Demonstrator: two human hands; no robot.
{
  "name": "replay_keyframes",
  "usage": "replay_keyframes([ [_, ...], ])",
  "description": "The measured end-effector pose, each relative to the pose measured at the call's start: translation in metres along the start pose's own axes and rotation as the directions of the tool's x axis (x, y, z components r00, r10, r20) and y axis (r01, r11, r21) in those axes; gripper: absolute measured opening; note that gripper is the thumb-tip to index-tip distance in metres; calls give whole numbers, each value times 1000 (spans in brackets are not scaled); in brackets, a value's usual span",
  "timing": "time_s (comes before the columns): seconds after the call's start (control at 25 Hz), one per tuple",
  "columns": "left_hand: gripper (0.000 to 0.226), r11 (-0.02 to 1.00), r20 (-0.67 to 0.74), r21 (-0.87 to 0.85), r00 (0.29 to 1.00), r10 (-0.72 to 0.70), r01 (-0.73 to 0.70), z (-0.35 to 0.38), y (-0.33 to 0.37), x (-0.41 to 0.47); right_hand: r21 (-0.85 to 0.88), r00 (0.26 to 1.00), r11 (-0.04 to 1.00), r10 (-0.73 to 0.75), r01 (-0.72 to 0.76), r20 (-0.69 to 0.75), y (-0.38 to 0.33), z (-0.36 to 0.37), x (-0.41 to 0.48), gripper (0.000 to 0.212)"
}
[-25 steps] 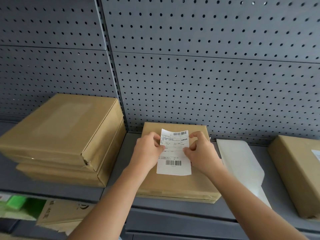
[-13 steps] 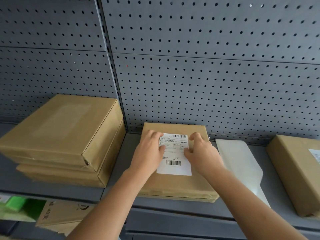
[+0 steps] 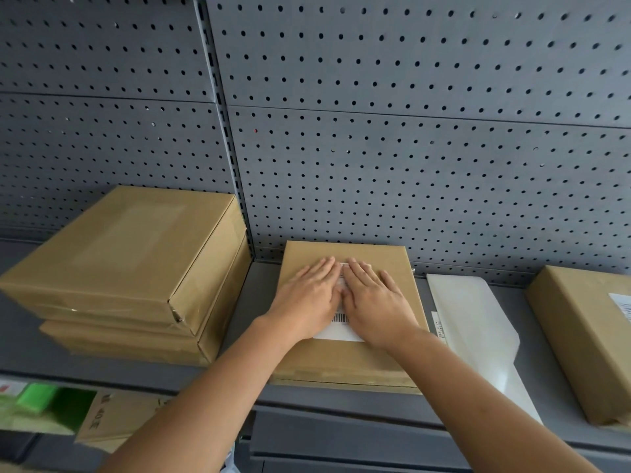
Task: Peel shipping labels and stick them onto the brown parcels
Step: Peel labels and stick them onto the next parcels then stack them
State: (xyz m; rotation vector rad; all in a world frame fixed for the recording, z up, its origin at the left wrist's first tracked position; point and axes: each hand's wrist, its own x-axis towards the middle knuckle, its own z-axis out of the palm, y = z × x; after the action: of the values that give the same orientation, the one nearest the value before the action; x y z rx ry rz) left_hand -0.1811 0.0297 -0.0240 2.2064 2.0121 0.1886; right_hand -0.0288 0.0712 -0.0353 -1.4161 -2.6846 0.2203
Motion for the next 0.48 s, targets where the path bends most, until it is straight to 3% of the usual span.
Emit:
replay_keyframes([
  [0.16, 58, 999, 3, -20, 999, -44, 44, -1, -5, -2, 23, 998, 998, 62, -63, 13, 6, -3, -5, 61],
  [0.48, 58, 989, 14, -66, 992, -128, 129, -8, -18, -19, 56, 988, 987, 151, -152, 33, 24, -11, -21, 61],
])
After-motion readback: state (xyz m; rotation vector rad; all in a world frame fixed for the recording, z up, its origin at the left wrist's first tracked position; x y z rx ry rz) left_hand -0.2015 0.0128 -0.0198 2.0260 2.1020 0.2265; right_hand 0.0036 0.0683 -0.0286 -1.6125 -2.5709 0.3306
